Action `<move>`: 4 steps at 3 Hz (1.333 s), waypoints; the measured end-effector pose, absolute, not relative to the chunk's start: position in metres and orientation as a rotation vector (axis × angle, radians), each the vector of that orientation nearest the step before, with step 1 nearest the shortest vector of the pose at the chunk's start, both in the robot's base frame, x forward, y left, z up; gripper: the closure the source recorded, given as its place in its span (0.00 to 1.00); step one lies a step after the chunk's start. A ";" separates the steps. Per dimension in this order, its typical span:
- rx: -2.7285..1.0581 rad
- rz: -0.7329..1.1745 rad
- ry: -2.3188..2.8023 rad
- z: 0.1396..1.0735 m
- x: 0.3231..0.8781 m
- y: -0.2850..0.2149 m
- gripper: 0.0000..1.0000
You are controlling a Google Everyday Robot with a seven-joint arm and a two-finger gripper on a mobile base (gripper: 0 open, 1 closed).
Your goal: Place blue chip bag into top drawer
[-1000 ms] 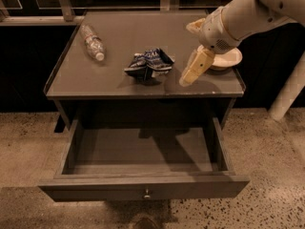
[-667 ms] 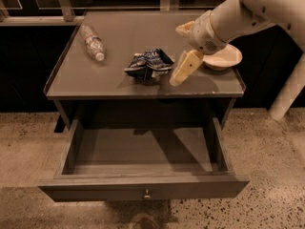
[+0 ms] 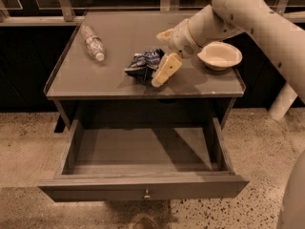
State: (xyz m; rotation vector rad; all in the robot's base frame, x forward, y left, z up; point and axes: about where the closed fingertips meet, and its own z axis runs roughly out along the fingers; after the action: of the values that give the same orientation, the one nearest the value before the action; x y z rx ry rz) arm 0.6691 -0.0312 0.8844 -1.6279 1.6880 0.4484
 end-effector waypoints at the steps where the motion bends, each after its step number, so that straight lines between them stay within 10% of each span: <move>1: -1.628 0.449 1.688 0.884 0.669 -0.031 0.00; 4: -1.628 0.449 1.688 0.884 0.669 -0.031 0.65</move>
Offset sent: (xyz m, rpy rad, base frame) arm 0.0002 0.0003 -0.0003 0.0002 0.0004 0.0005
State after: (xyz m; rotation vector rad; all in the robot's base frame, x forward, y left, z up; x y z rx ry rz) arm 0.6693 -0.0307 0.8840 -1.6284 1.6878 0.4493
